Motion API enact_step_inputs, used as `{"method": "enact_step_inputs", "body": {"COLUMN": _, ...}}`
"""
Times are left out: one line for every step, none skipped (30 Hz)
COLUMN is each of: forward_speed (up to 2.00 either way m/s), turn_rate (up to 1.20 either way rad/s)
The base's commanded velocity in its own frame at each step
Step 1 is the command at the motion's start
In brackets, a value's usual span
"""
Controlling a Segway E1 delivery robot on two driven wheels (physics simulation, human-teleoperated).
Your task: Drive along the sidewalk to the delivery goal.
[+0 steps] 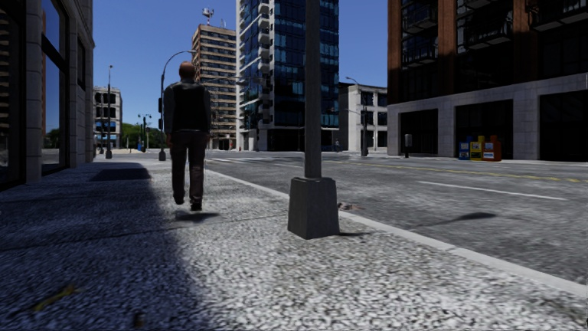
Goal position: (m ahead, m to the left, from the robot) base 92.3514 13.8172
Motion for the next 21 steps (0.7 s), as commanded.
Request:
{"method": "enact_step_inputs", "body": {"forward_speed": 1.32, "turn_rate": 0.34}}
{"method": "enact_step_inputs", "body": {"forward_speed": 1.32, "turn_rate": 0.34}}
{"method": "enact_step_inputs", "body": {"forward_speed": 1.32, "turn_rate": 0.37}}
{"method": "enact_step_inputs", "body": {"forward_speed": 1.32, "turn_rate": 0.39}}
{"method": "enact_step_inputs", "body": {"forward_speed": 1.32, "turn_rate": 0.39}}
{"method": "enact_step_inputs", "body": {"forward_speed": 1.32, "turn_rate": 0.41}}
{"method": "enact_step_inputs", "body": {"forward_speed": 1.32, "turn_rate": 0.41}}
{"method": "enact_step_inputs", "body": {"forward_speed": 1.32, "turn_rate": 0.42}}
{"method": "enact_step_inputs", "body": {"forward_speed": 1.32, "turn_rate": 0.42}}
{"method": "enact_step_inputs", "body": {"forward_speed": 1.32, "turn_rate": 0.42}}
{"method": "enact_step_inputs", "body": {"forward_speed": 1.32, "turn_rate": 0.42}}
{"method": "enact_step_inputs", "body": {"forward_speed": 1.32, "turn_rate": 0.42}}
{"method": "enact_step_inputs", "body": {"forward_speed": 1.32, "turn_rate": 0.42}}
{"method": "enact_step_inputs", "body": {"forward_speed": 1.32, "turn_rate": 0.42}}
{"method": "enact_step_inputs", "body": {"forward_speed": 1.32, "turn_rate": 0.42}}
{"method": "enact_step_inputs", "body": {"forward_speed": 1.32, "turn_rate": 0.42}}
{"method": "enact_step_inputs", "body": {"forward_speed": 1.32, "turn_rate": 0.42}}
{"method": "enact_step_inputs", "body": {"forward_speed": 1.32, "turn_rate": 0.42}}
{"method": "enact_step_inputs", "body": {"forward_speed": 1.32, "turn_rate": 0.42}}
{"method": "enact_step_inputs", "body": {"forward_speed": 1.32, "turn_rate": 0.42}}
{"method": "enact_step_inputs", "body": {"forward_speed": 1.32, "turn_rate": 0.42}}
